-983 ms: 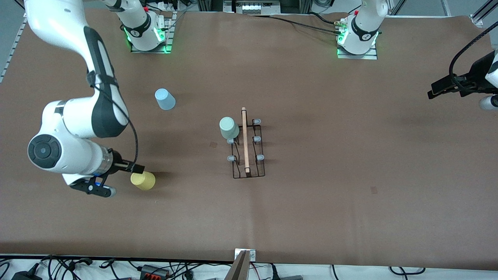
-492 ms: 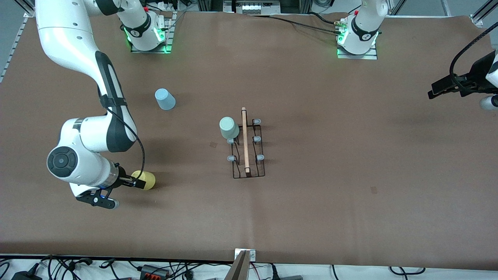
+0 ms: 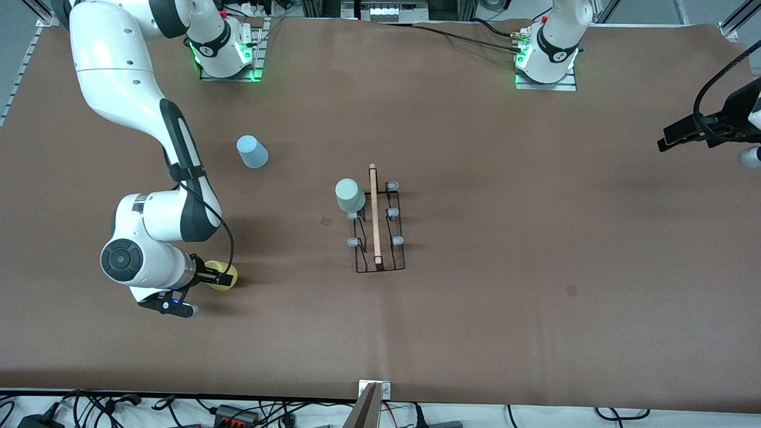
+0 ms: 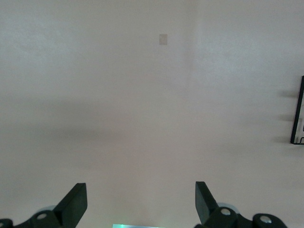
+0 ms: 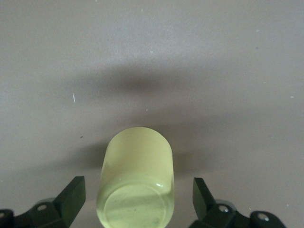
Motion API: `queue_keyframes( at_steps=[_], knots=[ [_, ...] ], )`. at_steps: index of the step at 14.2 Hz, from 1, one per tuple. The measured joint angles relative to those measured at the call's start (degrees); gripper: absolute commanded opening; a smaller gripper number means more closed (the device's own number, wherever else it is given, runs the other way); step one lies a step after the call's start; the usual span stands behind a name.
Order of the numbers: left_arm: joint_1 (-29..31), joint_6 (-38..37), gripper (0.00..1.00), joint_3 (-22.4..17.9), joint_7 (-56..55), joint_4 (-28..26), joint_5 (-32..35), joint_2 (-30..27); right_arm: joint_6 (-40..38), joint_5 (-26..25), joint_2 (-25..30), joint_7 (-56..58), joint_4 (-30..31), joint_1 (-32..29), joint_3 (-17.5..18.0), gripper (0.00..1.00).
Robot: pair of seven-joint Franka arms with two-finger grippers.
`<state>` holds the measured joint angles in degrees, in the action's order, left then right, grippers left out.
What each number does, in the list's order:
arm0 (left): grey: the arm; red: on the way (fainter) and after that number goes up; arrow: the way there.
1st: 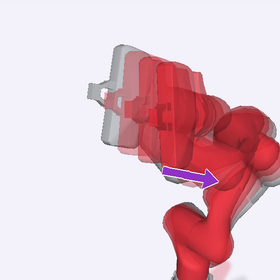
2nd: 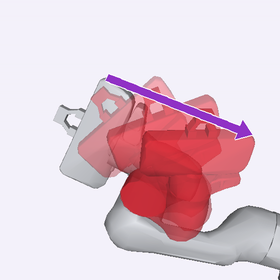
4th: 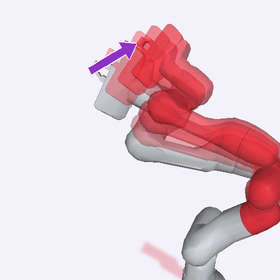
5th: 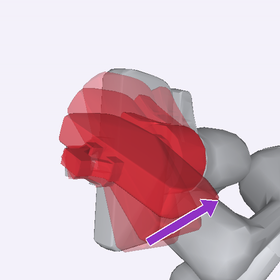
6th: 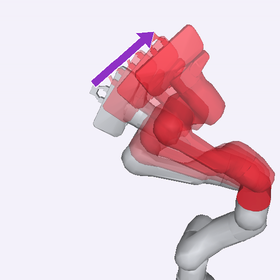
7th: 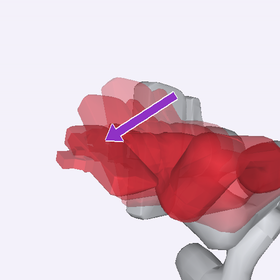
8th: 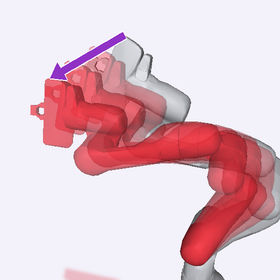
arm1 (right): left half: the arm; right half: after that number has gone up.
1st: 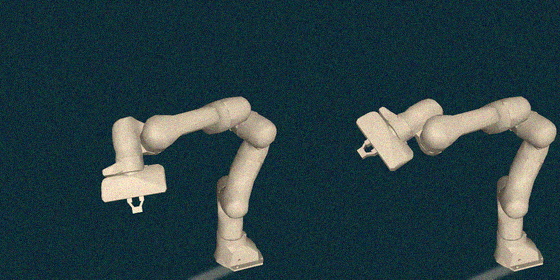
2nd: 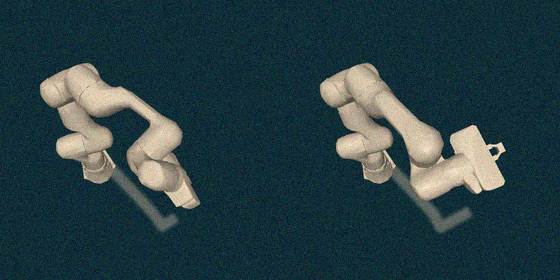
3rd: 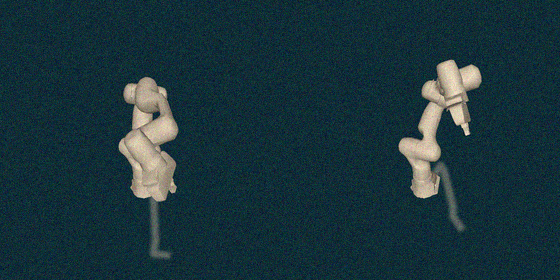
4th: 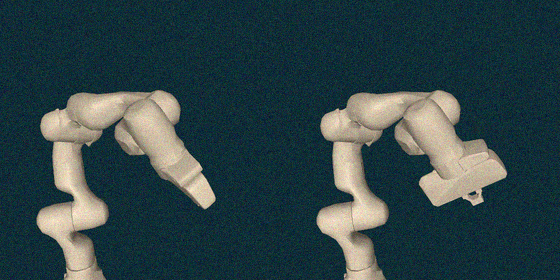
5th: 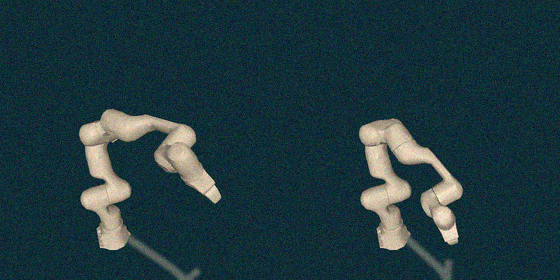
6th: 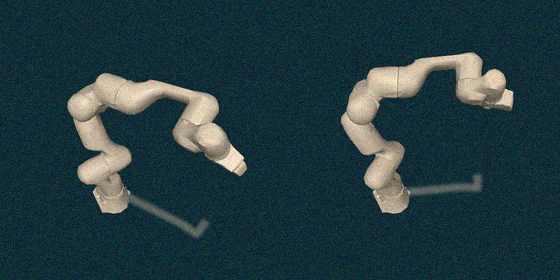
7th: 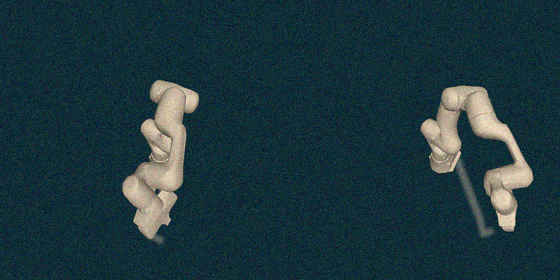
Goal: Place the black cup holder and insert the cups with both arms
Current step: 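Move the right gripper to the yellow cup and grasp it, then carry the yellow cup with the right gripper and insert it into the holder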
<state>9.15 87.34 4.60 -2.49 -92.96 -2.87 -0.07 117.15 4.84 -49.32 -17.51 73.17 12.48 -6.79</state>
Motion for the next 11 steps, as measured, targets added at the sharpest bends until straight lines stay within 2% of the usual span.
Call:
queue_keyframes(
  at_steps=[2,3,4,8,11],
  knots=[
    [0.05,0.0,1.0,0.0,0.0,0.0,0.0,0.0,-0.02,1.65,-0.39,1.9,0.0,-0.25,0.0,0.47],
    [0.05,0.0,1.0,0.0,0.0,0.0,0.0,0.0,-0.03,1.86,-0.42,2.31,0.0,-0.28,0.0,0.29],
    [0.05,0.0,1.0,0.0,0.0,0.01,0.0,0.0,-0.03,1.89,-0.41,2.45,-0.03,-0.28,0.0,0.19],
    [0.05,0.0,1.0,0.0,0.0,0.28,0.0,0.0,-1.75,1.93,0.62,3.46,-1.31,-0.2,0.44,0.16],
    [0.06,0.0,1.0,0.0,0.0,0.34,0.0,0.0,-7.47,1.97,3.93,3.93,-5.35,0.4,5.36,0.16]
  ],
)
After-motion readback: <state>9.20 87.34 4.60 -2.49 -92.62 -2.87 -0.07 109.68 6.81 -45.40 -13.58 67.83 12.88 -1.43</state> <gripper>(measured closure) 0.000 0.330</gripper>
